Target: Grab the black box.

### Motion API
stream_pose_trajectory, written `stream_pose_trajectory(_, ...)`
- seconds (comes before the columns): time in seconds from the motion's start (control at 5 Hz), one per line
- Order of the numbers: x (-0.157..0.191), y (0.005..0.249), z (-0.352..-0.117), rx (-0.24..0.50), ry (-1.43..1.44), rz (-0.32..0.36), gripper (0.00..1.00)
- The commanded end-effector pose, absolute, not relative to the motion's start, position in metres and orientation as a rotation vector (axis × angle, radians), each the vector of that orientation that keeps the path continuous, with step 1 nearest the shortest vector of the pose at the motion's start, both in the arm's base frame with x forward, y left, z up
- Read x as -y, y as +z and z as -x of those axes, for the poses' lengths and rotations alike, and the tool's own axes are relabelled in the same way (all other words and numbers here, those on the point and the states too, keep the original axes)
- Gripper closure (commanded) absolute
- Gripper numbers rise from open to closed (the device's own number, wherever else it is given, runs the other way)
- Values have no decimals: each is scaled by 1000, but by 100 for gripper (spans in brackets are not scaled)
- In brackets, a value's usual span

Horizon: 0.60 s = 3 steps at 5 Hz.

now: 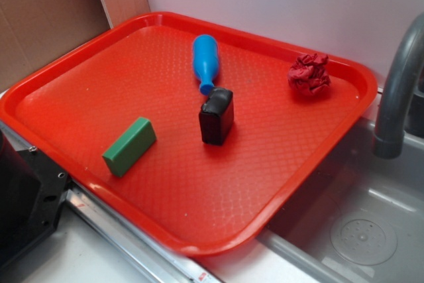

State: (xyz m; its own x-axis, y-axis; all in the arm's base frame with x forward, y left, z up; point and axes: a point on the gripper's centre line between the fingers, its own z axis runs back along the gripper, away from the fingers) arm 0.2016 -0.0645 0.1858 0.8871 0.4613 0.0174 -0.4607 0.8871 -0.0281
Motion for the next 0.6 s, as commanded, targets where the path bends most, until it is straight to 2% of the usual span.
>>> stream_pose_trajectory(0.0, 60, 197, -208, 61, 497, 45, 0)
stream_pose_trajectory(0.2, 60, 197, -208, 61, 497, 45, 0)
stream_pose_trajectory(0.4, 79, 149, -229, 16, 391, -24, 0)
